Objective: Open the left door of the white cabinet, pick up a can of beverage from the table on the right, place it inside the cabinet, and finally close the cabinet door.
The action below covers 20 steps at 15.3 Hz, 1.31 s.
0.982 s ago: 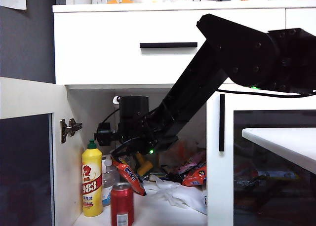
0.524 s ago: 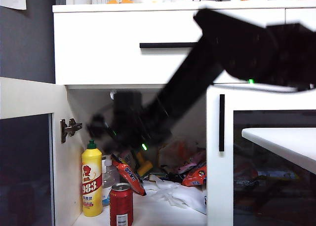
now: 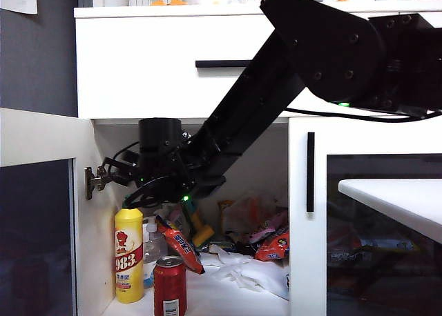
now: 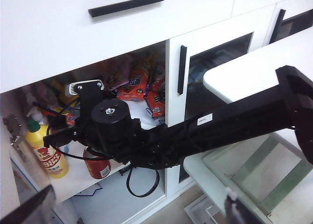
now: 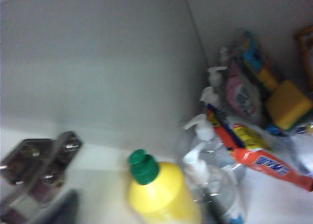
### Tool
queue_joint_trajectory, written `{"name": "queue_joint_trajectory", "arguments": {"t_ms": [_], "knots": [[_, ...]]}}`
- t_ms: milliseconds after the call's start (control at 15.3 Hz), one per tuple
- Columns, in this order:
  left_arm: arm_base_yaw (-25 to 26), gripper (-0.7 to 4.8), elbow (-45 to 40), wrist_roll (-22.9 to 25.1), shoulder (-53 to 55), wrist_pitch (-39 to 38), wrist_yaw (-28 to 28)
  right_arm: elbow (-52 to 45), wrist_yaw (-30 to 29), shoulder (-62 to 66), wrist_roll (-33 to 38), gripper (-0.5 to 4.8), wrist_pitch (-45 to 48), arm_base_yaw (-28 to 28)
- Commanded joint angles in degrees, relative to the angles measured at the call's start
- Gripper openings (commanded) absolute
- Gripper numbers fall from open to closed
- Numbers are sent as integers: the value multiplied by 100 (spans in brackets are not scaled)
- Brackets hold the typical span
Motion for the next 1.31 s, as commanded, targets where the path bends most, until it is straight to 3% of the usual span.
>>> {"name": "queue_joint_trajectory", "arguments": {"t_ms": [65, 262, 458, 720, 1310], "knots": [[13, 479, 17, 17, -4, 114, -15, 15, -380, -109, -962, 136, 87, 28], [13, 479, 17, 17, -4, 111, -13, 15, -503, -133, -1370, 134, -61, 90], [13, 479, 17, 20, -4, 111, -13, 15, -466, -350, -2251, 134, -387, 160], [13, 479, 17, 22, -4, 114, -13, 11, -273, -584, -1751, 135, -1117, 179], [13, 479, 17, 20, -4, 201, -13, 9, -164, -999, -1797, 135, -3521, 310]]}}
